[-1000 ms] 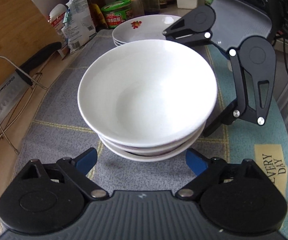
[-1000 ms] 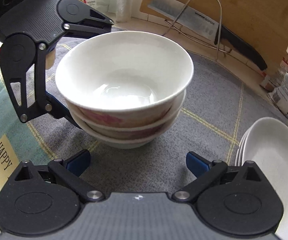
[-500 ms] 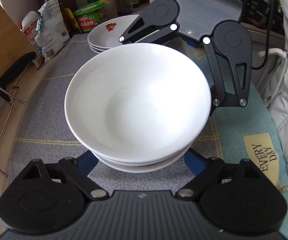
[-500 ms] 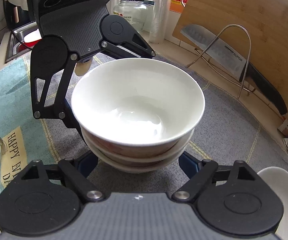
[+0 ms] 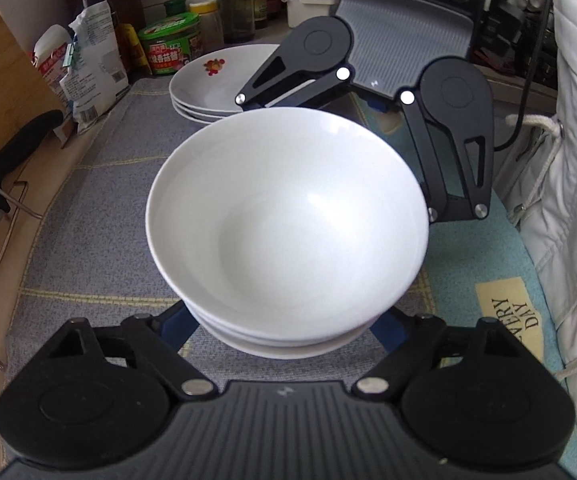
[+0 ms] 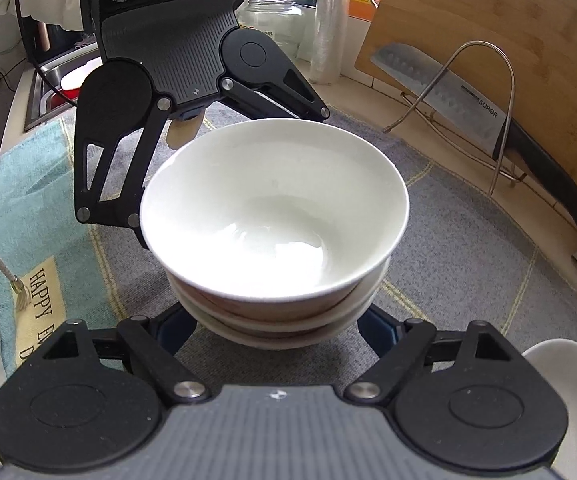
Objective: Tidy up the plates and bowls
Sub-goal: 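Grasp the bowl stack between both tools and lift it off the towel, then carry the bowl stack with both tools over the flowered plate stack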
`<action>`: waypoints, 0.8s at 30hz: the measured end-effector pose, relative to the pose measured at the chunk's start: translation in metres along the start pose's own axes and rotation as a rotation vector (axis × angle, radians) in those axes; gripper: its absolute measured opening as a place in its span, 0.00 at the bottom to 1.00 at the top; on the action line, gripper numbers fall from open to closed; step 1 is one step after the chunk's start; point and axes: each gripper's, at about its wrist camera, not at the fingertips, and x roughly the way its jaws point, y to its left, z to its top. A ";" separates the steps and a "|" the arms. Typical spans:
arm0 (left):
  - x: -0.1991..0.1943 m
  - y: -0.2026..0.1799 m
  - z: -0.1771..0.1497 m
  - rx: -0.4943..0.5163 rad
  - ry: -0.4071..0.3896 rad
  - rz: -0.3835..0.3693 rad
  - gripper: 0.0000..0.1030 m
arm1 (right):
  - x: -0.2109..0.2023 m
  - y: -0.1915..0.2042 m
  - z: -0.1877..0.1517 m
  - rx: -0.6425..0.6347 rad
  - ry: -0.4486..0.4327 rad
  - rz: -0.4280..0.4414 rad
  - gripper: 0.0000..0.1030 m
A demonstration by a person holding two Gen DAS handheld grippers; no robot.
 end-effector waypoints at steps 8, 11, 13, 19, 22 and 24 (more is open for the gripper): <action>0.001 0.005 0.000 0.054 -0.018 -0.043 0.86 | 0.001 0.005 0.010 -0.059 0.042 -0.028 0.88; 0.002 0.006 -0.001 0.059 -0.026 -0.050 0.86 | 0.001 0.006 0.011 -0.051 0.047 -0.030 0.88; 0.002 0.006 -0.001 0.063 -0.029 -0.051 0.87 | 0.001 0.007 0.011 -0.050 0.051 -0.034 0.88; 0.003 0.006 -0.002 0.061 -0.039 -0.045 0.87 | 0.000 0.008 0.011 -0.051 0.053 -0.030 0.88; 0.003 0.006 -0.003 0.055 -0.043 -0.040 0.87 | 0.001 0.007 0.010 -0.048 0.050 -0.031 0.88; 0.002 0.005 -0.003 0.053 -0.040 -0.038 0.87 | 0.001 0.007 0.011 -0.045 0.051 -0.032 0.88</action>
